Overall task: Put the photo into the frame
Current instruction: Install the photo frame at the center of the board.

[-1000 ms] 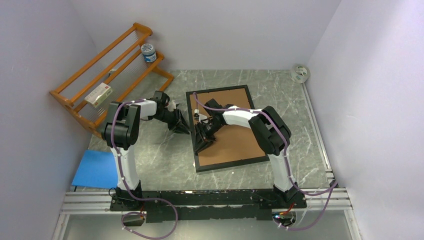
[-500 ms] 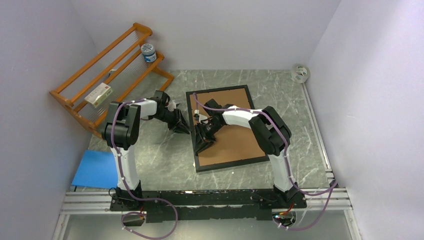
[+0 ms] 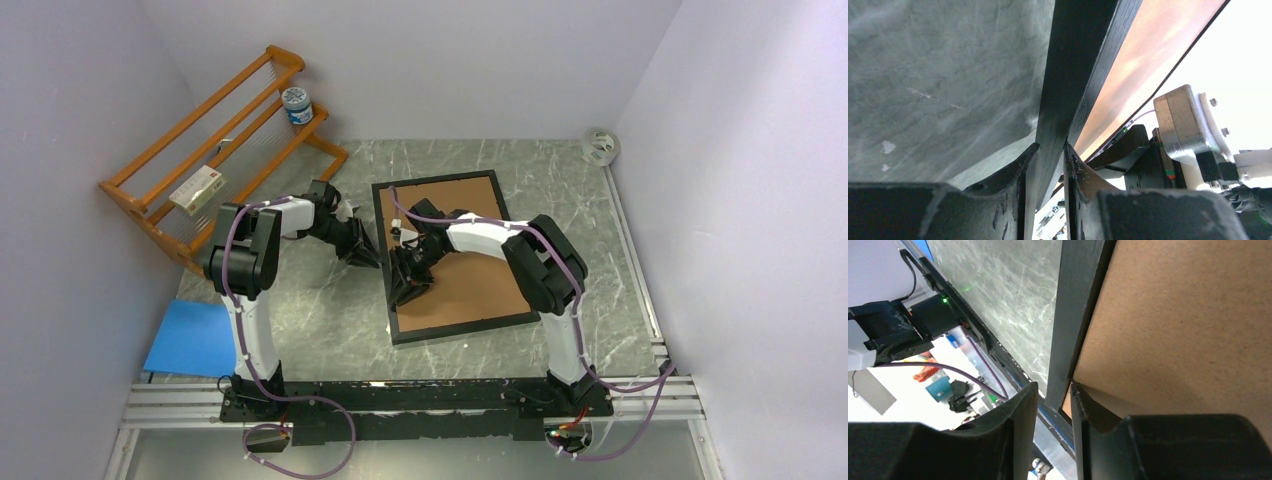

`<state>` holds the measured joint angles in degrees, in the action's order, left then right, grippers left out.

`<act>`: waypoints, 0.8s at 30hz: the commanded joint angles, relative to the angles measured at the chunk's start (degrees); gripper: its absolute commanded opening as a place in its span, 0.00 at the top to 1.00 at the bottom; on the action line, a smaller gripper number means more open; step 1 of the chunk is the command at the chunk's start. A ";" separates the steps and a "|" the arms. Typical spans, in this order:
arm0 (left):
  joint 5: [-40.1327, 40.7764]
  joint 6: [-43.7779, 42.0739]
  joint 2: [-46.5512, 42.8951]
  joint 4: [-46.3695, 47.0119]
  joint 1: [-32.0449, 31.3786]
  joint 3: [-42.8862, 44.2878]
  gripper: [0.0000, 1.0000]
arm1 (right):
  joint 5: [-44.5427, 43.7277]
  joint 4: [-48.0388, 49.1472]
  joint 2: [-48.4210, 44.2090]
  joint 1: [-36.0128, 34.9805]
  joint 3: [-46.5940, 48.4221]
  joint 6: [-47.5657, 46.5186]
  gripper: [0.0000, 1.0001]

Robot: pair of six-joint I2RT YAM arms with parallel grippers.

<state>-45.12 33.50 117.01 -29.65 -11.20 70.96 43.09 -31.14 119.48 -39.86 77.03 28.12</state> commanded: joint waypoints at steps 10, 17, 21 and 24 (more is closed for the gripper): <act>8.56 -2.99 1.44 -2.27 -0.14 0.26 0.70 | -32.72 -3.05 -2.56 1.17 -4.79 -3.69 0.61; 6.45 -2.50 -0.20 -0.54 -0.14 0.32 0.56 | -33.96 3.71 -18.03 7.46 -6.68 0.06 0.60; 4.45 -1.81 -1.02 1.19 -0.06 0.64 0.44 | -37.73 2.62 -23.52 15.35 -7.43 2.30 0.58; 2.75 -1.35 -1.55 2.75 -0.05 0.83 0.38 | -42.76 0.98 -26.53 21.60 -8.93 2.98 0.50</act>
<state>-44.97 32.91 116.75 -29.93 -11.22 71.29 9.89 -29.36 98.15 -24.16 69.80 29.61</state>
